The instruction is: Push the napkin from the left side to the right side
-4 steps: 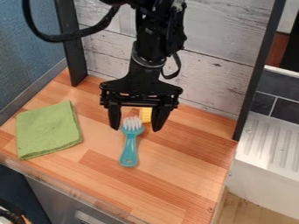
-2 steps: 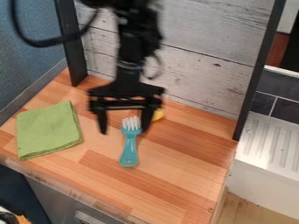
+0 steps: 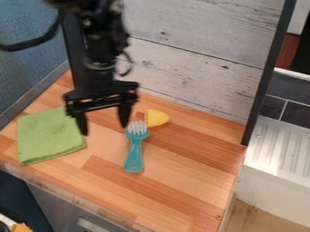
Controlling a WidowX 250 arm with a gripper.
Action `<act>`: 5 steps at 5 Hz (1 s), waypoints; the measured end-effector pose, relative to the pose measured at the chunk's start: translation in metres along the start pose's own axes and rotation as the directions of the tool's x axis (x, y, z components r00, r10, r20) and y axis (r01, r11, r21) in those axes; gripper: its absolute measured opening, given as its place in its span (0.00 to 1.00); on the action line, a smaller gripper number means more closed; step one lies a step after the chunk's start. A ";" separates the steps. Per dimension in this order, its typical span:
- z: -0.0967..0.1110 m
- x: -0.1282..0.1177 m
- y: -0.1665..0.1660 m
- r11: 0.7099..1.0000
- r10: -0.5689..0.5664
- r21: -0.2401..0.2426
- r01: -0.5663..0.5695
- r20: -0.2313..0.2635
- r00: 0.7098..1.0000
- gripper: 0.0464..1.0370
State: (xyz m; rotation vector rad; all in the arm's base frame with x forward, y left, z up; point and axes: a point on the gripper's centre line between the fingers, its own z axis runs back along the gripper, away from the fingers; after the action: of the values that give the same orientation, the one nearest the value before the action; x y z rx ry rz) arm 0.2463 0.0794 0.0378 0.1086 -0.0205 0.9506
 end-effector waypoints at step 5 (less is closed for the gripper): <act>-0.056 0.077 0.082 0.922 0.379 0.068 -0.381 0.041 0.924 0.96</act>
State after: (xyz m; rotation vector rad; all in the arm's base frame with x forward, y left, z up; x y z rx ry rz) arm 0.2227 0.1952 -0.0056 0.1919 -0.0316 1.3406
